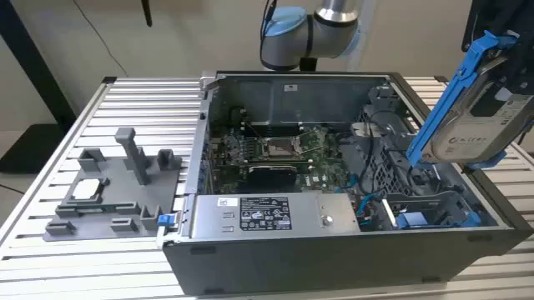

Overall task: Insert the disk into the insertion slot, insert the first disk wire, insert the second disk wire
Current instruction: 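Insert the disk into the insertion slot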

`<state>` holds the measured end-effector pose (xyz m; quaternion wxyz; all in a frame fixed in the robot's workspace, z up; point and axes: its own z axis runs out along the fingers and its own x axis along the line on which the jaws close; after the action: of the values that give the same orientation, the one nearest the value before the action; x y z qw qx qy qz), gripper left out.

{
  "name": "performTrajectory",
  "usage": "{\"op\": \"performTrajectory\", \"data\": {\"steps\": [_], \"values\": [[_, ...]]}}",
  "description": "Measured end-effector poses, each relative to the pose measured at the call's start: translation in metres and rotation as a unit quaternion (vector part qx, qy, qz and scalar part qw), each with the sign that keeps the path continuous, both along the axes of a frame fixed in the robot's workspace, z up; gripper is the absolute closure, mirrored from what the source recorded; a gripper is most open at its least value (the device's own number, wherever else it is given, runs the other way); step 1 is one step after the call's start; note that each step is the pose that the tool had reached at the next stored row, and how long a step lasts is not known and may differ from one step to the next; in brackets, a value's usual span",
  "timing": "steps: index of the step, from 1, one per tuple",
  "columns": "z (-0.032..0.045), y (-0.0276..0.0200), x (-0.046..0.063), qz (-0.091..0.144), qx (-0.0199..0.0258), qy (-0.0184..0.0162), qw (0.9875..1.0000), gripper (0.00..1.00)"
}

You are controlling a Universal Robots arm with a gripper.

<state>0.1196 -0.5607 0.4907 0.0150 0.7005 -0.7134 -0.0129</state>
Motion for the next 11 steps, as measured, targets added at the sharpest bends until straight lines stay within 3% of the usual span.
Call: {"op": "performTrajectory", "data": {"steps": [11], "values": [[0.0000, 0.0000, 0.0000, 0.000, 0.0000, 0.0000, 1.0000, 1.00]]}}
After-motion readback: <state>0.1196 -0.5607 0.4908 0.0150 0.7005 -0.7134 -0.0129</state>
